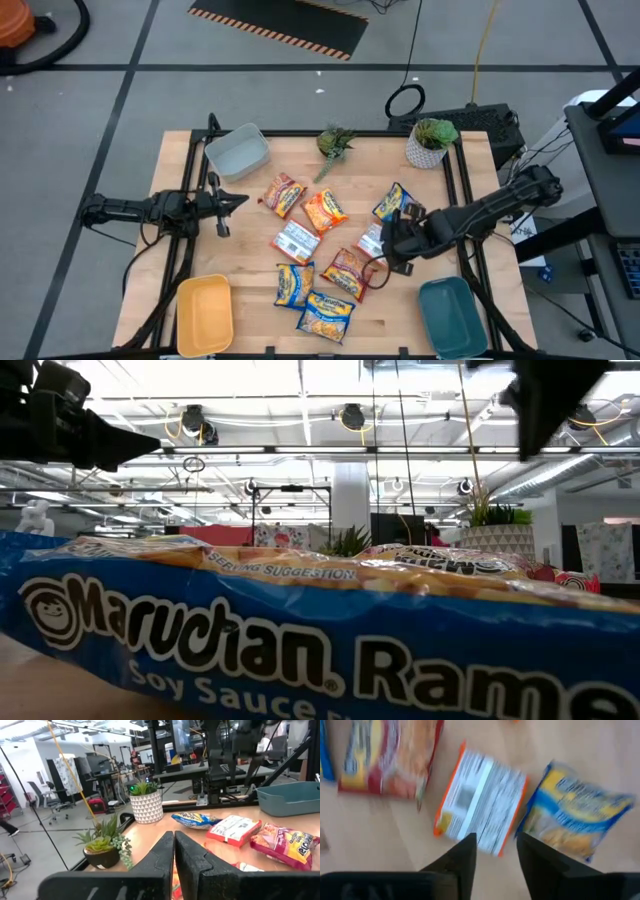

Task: Sort Maruchan noodles
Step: Put the right orange noodle pack into the blue bin

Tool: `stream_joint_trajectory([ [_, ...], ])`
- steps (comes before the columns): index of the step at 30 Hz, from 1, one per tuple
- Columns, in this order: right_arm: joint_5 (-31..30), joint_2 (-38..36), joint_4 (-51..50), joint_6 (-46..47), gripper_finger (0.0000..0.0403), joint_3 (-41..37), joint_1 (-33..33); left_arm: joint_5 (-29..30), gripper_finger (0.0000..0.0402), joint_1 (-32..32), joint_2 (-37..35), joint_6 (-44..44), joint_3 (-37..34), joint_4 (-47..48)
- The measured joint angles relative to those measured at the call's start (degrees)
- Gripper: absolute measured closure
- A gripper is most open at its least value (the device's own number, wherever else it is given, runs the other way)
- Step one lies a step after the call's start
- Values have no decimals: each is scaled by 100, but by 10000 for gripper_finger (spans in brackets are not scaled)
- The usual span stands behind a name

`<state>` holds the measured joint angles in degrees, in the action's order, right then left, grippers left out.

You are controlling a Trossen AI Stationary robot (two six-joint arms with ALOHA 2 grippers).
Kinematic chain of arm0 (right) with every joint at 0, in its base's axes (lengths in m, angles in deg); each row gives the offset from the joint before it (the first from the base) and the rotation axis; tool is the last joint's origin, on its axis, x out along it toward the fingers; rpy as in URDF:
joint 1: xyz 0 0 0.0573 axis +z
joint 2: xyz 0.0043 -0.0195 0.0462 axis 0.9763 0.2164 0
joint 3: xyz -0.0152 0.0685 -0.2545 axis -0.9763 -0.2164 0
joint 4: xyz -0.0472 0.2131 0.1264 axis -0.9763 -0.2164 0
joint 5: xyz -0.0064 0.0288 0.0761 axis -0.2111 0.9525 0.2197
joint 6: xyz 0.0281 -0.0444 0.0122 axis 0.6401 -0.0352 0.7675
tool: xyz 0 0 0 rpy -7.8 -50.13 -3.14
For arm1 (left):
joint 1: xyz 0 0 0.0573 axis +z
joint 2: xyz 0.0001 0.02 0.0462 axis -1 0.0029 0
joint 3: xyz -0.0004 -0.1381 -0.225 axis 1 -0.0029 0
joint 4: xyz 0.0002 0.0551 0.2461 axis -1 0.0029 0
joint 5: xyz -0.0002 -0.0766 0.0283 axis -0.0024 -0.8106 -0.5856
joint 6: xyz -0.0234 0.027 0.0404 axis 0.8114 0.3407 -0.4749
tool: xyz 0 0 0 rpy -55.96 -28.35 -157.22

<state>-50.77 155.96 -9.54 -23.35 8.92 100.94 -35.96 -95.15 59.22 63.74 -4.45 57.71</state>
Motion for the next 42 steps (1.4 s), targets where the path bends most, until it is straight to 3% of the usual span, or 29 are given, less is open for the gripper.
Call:
stream_joint_trajectory([
  [8,382,-111,652,254,219,-1055,193,-3,380,-1,-1,96,0,-2],
  [18,391,-111,1509,16,162,-2239,213,-5,380,-1,-1,521,0,-22],
  [29,365,-143,2746,-244,160,-3341,169,-4,380,0,-2,667,0,-24],
  [42,310,-152,2914,-323,161,-3422,-26,-2,380,-2,-2,562,0,-169],
])
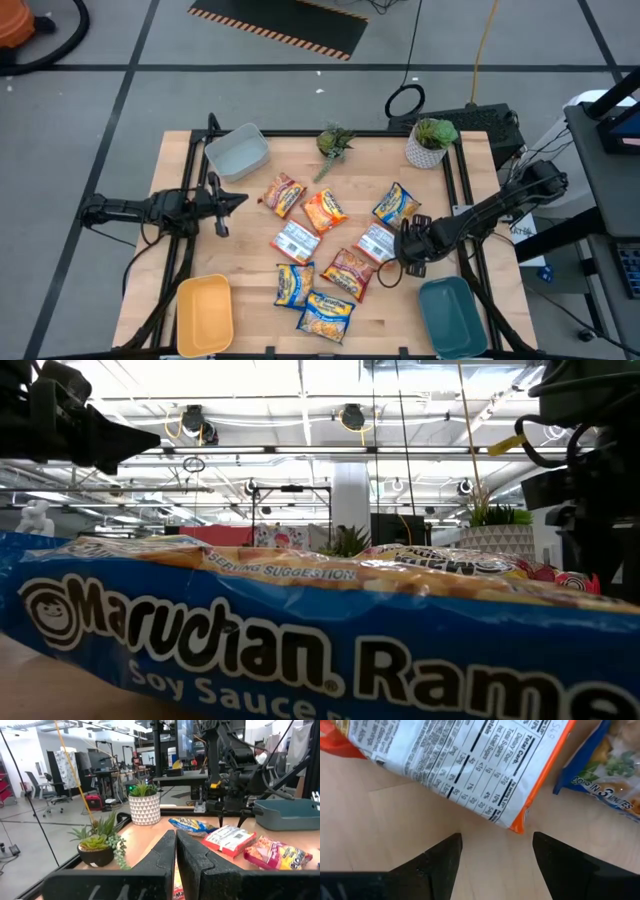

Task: Sort Maruchan noodles
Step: Put the right orange noodle pack into the blue bin

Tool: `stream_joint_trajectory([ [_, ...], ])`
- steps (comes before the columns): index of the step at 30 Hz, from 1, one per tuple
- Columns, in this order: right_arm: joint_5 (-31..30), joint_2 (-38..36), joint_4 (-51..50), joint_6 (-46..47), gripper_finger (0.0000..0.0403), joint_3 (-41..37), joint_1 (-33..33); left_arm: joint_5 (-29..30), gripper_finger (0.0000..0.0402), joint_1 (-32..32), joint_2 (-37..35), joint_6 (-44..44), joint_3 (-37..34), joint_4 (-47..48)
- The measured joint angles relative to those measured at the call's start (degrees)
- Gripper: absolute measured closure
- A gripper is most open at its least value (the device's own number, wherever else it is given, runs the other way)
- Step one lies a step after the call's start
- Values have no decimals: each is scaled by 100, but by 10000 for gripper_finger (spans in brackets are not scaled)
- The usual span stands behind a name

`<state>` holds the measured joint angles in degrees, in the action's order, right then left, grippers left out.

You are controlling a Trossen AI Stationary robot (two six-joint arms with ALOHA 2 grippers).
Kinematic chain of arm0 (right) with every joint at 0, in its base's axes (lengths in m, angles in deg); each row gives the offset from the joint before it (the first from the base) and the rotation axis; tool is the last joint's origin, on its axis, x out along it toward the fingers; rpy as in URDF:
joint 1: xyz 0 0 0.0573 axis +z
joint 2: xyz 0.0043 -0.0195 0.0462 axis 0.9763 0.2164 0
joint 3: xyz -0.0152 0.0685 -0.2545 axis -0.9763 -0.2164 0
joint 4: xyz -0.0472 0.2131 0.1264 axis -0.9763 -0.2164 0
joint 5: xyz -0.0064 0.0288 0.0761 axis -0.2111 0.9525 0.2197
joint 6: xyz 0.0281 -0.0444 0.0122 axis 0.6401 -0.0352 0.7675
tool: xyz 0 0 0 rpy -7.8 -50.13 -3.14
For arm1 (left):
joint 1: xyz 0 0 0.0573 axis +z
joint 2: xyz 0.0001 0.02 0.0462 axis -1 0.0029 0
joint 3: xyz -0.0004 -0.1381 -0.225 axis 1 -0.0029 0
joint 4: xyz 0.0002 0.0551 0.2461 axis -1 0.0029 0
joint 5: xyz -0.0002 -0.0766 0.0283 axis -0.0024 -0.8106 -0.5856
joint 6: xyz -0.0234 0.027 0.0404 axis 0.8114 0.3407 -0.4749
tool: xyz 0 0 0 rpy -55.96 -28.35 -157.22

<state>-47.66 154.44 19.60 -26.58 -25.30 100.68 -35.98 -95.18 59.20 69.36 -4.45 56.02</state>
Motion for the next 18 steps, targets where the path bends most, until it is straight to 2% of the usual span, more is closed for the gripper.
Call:
stream_joint_trajectory([
  [6,-7,-282,34,-62,161,-25,-147,0,380,2,0,-66,0,-1],
  [9,-278,-450,181,-88,161,-32,-240,0,380,2,0,-80,0,-1],
  [13,-216,-524,451,-270,161,-28,-336,0,380,1,2,-81,0,-3],
  [18,-116,-507,781,-514,183,-26,-442,0,380,1,2,-77,0,-7],
])
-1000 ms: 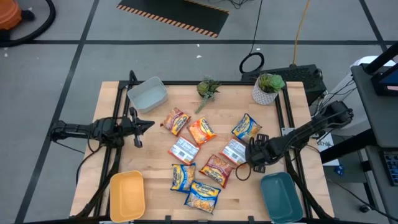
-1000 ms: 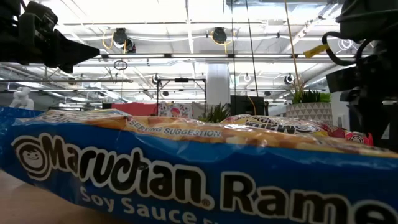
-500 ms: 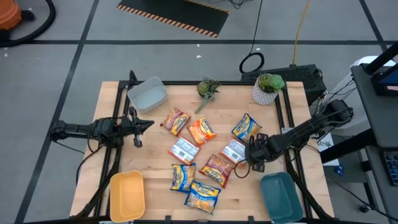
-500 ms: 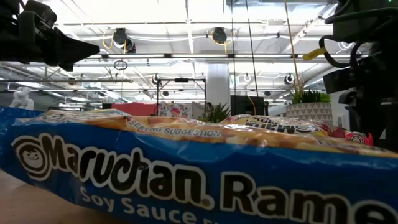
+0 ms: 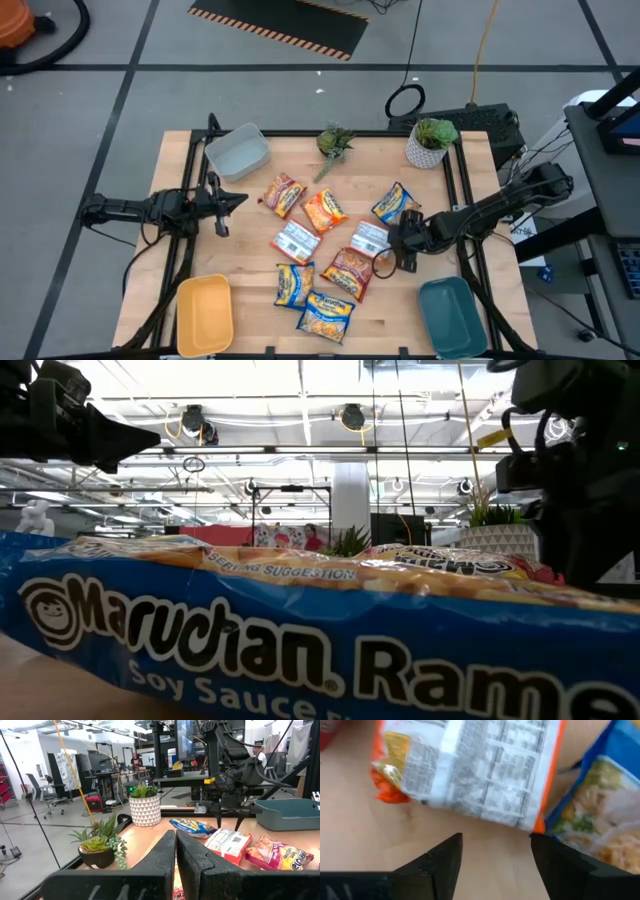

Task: Sort Maruchan noodles
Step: Put the right orange noodle pack into the blue bin

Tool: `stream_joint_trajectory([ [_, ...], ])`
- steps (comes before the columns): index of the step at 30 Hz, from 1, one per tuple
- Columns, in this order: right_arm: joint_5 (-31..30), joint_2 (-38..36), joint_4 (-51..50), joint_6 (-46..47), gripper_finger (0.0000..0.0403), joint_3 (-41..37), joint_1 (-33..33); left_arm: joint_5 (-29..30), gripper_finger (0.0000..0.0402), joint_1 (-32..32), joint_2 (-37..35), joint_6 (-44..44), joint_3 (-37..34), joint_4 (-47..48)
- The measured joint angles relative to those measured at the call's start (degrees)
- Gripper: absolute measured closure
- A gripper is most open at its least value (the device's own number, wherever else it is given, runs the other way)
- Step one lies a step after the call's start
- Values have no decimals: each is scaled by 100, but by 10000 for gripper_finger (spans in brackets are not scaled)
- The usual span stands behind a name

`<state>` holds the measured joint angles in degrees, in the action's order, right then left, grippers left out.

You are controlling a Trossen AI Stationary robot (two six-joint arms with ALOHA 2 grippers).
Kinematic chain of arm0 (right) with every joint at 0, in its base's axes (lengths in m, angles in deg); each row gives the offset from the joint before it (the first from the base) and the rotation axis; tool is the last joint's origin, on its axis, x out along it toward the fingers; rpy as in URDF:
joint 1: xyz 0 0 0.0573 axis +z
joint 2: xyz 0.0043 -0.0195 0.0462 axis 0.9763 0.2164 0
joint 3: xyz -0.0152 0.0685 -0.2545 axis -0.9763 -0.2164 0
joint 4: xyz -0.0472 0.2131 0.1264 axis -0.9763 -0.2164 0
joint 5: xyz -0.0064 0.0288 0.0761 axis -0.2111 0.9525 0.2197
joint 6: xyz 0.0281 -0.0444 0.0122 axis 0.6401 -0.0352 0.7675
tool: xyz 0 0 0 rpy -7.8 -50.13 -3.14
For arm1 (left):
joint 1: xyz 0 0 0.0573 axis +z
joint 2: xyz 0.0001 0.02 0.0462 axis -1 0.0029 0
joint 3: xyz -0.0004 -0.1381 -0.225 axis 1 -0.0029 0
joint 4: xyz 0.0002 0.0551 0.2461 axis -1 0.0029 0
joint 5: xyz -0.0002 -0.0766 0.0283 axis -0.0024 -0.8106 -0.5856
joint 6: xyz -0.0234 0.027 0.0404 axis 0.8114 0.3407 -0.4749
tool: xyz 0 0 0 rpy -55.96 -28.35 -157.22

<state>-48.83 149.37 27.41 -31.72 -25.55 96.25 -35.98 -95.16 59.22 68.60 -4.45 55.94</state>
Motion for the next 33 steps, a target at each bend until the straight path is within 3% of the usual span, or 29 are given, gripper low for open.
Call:
stream_joint_trajectory([
  [7,-11,-1,-2,-87,212,2,-108,0,380,0,-2,13,0,12],
  [23,3,-292,115,328,184,70,-106,13,380,0,0,-10,0,19],
  [33,-481,-337,-10,-692,183,297,-108,52,380,0,-1,-113,0,15],
])
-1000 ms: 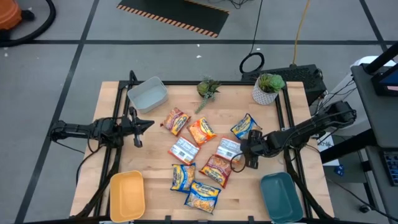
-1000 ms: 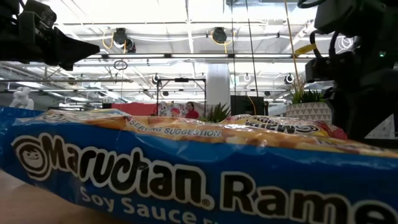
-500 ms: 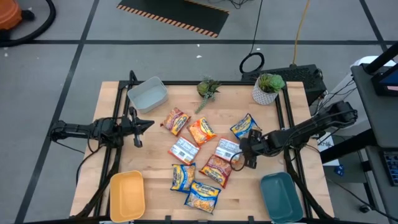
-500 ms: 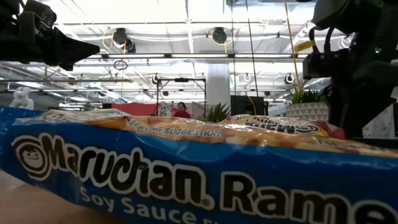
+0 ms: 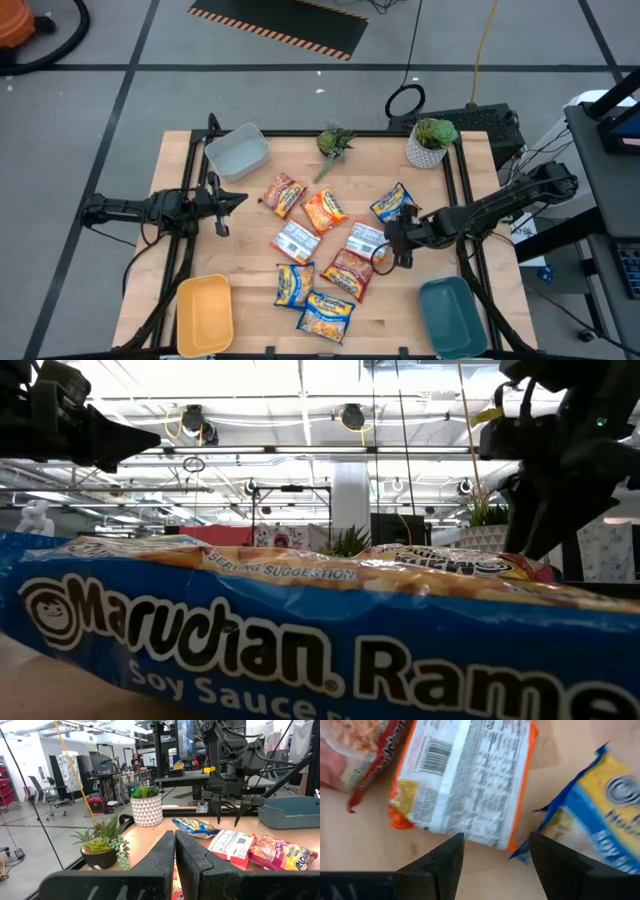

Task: Sort Maruchan noodles
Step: Put the right orange noodle pack into the blue bin

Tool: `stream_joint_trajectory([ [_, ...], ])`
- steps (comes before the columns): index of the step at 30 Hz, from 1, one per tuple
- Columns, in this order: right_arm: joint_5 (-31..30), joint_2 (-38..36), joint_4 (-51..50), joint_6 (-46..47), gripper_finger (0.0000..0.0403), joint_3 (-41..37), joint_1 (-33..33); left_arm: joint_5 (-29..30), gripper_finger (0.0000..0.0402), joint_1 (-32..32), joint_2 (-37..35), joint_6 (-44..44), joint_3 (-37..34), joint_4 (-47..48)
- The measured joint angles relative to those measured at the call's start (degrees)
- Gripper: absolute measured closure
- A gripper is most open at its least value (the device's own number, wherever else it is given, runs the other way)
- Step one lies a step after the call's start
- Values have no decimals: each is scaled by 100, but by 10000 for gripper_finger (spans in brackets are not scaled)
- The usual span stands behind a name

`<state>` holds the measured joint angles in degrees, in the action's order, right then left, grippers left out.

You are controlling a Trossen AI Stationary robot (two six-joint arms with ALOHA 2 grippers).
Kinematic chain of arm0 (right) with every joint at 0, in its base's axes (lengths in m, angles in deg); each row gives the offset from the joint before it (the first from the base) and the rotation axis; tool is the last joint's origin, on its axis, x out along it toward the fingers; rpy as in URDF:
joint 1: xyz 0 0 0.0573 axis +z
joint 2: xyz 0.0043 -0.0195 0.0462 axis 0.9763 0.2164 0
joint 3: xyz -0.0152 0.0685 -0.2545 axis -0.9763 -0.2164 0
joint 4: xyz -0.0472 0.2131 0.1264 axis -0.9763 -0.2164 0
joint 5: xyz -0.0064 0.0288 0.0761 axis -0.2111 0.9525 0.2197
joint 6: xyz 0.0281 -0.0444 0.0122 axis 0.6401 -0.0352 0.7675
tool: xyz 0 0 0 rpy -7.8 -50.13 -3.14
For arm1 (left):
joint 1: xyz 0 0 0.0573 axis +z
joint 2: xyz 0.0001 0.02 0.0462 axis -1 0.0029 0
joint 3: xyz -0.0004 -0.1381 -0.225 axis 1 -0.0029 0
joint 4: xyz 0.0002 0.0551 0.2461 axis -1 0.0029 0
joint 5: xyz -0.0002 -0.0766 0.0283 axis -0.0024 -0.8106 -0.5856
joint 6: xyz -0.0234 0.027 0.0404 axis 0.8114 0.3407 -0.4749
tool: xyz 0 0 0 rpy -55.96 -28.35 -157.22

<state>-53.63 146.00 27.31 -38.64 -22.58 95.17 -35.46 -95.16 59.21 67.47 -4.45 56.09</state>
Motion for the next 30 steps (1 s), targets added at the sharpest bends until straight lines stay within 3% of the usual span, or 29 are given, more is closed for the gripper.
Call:
stream_joint_trajectory([
  [7,78,104,55,-579,183,-3,-53,0,380,-1,1,-1,0,-4],
  [16,505,449,1040,-967,192,-391,-319,-2,380,-1,-1,47,0,-15],
  [23,824,455,1209,-929,233,-499,-347,-4,380,1,-1,-21,0,-11],
  [30,976,457,1364,-914,300,-501,-345,-4,380,1,-1,-40,0,-11],
])
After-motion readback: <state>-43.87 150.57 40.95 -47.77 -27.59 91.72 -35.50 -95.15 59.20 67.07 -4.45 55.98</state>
